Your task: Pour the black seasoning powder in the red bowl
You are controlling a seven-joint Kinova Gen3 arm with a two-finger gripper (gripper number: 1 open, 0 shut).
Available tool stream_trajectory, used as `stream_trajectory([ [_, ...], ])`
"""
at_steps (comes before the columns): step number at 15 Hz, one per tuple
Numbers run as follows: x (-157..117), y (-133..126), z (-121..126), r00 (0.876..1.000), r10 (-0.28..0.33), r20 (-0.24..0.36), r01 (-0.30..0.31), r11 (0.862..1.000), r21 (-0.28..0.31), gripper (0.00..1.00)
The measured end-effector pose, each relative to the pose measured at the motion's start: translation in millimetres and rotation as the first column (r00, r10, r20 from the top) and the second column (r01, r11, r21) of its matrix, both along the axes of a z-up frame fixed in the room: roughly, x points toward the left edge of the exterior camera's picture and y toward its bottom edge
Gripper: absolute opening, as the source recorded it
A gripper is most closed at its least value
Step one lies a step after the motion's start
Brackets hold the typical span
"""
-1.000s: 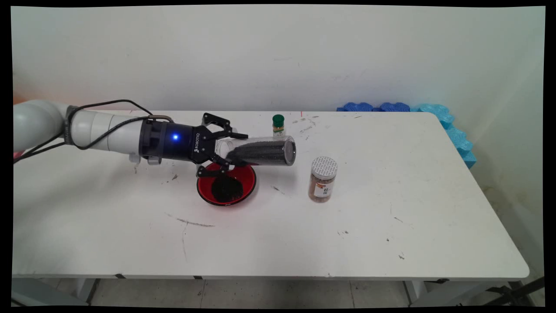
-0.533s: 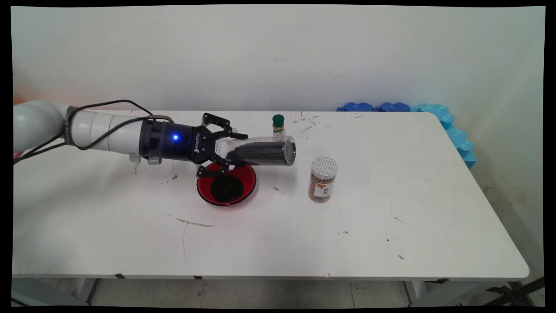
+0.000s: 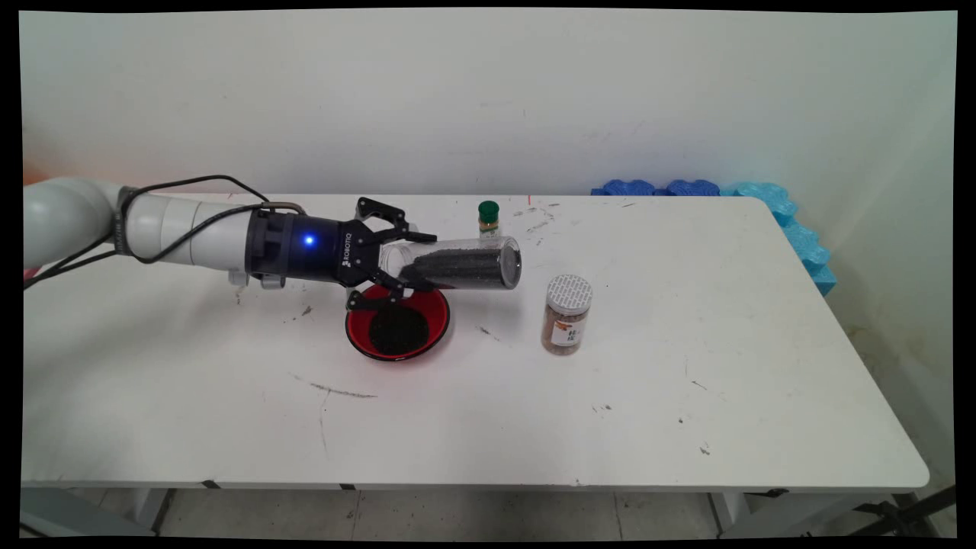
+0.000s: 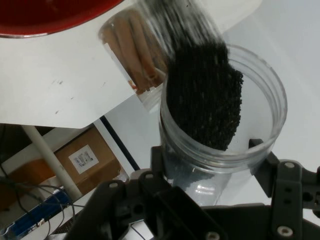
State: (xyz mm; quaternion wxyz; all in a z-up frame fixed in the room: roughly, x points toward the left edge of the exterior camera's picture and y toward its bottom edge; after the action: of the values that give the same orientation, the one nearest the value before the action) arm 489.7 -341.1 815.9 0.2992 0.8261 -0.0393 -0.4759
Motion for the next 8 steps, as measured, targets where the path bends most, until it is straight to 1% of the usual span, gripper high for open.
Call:
stream_trajectory([
  [8, -0.7, 0.1, 0.9, 1.000, -0.002, -0.002, 0.002, 1.000, -0.006, 0.00],
])
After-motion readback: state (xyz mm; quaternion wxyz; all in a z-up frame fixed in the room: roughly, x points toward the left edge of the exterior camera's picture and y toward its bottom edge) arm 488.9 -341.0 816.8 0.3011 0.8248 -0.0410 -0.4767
